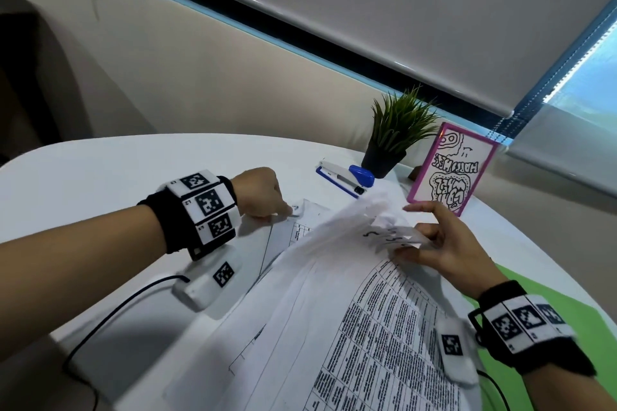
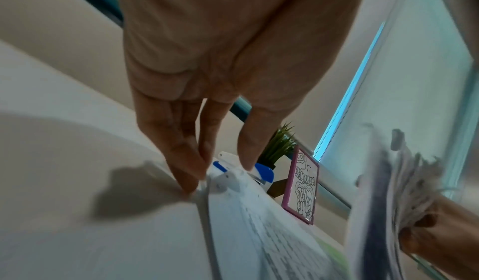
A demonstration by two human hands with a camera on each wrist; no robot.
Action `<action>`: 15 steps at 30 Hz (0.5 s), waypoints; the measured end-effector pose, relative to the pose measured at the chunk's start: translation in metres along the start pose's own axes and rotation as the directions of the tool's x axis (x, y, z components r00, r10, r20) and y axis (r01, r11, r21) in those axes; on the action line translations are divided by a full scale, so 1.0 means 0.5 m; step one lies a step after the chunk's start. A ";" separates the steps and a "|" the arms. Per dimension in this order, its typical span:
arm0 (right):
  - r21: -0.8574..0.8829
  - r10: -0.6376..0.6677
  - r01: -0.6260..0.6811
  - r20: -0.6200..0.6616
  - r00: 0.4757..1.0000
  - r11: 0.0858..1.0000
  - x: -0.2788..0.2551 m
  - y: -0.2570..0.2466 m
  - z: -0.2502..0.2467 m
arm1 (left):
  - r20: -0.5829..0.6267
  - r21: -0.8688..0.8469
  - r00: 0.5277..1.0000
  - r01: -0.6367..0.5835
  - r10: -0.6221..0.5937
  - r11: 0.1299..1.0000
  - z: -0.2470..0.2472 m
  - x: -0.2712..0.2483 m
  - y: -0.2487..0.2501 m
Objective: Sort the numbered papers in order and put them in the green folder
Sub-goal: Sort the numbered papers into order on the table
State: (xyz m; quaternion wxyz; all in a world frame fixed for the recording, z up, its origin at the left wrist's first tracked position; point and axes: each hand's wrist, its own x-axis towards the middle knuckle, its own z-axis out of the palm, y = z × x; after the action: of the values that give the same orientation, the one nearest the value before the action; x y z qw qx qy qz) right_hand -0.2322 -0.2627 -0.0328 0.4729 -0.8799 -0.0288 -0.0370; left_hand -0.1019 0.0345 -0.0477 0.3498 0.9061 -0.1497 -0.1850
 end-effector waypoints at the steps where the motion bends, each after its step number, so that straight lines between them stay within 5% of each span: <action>1: -0.032 -0.004 0.005 0.019 1.000 0.999 -0.002 -0.001 -0.001 | 0.025 -0.040 1.000 0.014 -0.013 0.999 0.004 0.002 -0.003; 4: -0.120 -0.037 0.047 0.086 0.996 0.992 -0.005 -0.004 0.001 | -0.008 -0.108 1.000 0.008 -0.009 0.994 0.014 0.003 -0.002; 9: -0.152 -0.085 0.105 0.133 0.987 0.983 -0.002 0.000 -0.002 | -0.033 0.168 0.997 -0.070 0.077 0.983 0.016 0.001 0.012; 15: -0.125 -0.069 0.088 0.151 0.986 0.988 -0.005 -0.009 -0.005 | -0.049 0.210 0.982 -0.170 0.184 0.963 0.014 0.004 0.026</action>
State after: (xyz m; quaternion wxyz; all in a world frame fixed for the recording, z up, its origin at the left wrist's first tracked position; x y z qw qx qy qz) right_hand -0.2354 -0.2623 -0.0282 0.4090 -0.9075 -0.0957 0.0073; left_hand -0.1049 0.0203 -0.0441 0.2746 0.9261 -0.2362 -0.1055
